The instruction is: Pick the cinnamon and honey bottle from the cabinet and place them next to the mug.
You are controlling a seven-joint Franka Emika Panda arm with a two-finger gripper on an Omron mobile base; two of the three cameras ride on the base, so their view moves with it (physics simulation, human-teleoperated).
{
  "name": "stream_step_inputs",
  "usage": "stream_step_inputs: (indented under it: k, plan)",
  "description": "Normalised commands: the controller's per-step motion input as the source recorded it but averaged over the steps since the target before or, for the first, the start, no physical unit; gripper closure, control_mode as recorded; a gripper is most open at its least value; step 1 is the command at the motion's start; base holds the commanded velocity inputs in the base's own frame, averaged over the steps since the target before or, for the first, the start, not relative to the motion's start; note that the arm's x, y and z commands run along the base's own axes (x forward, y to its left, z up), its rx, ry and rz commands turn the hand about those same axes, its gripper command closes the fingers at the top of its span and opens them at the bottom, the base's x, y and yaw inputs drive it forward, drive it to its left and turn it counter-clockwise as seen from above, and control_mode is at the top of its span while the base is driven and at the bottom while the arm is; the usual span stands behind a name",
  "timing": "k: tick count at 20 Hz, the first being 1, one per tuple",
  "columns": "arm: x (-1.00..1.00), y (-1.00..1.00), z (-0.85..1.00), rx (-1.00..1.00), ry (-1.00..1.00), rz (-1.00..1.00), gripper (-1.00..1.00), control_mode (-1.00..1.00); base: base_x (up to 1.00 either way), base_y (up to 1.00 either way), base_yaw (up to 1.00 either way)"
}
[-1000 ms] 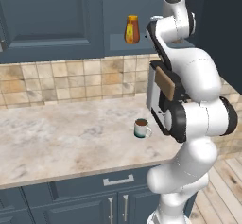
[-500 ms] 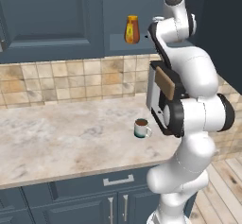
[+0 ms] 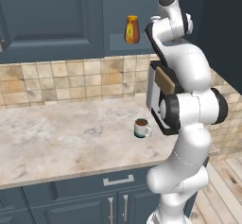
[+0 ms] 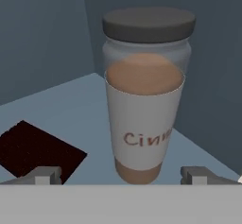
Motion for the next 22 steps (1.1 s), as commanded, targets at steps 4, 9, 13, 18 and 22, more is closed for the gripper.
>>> stream_step_inputs:
  k: [4, 9, 13, 18, 22]
  plan:
    - [0.00, -0.08, 0.00, 0.00, 0.00, -0.05, -1.00, -1.00, 0.00, 0.00, 0.00]
    - [0.00, -0.01, 0.00, 0.00, 0.00, -0.06, -1.00, -1.00, 0.00, 0.00, 0.00]
    - [0.04, -0.02, 0.00, 0.00, 0.00, -0.06, -1.00, -1.00, 0.00, 0.00, 0.00]
    - [0.06, -0.08, -0.05, 0.00, 0.00, -0.07, -1.00, -1.00, 0.00, 0.00, 0.00]
    - [0.06, -0.04, -0.08, 0.00, 0.00, -0.06, -1.00, -1.00, 0.00, 0.00, 0.00]
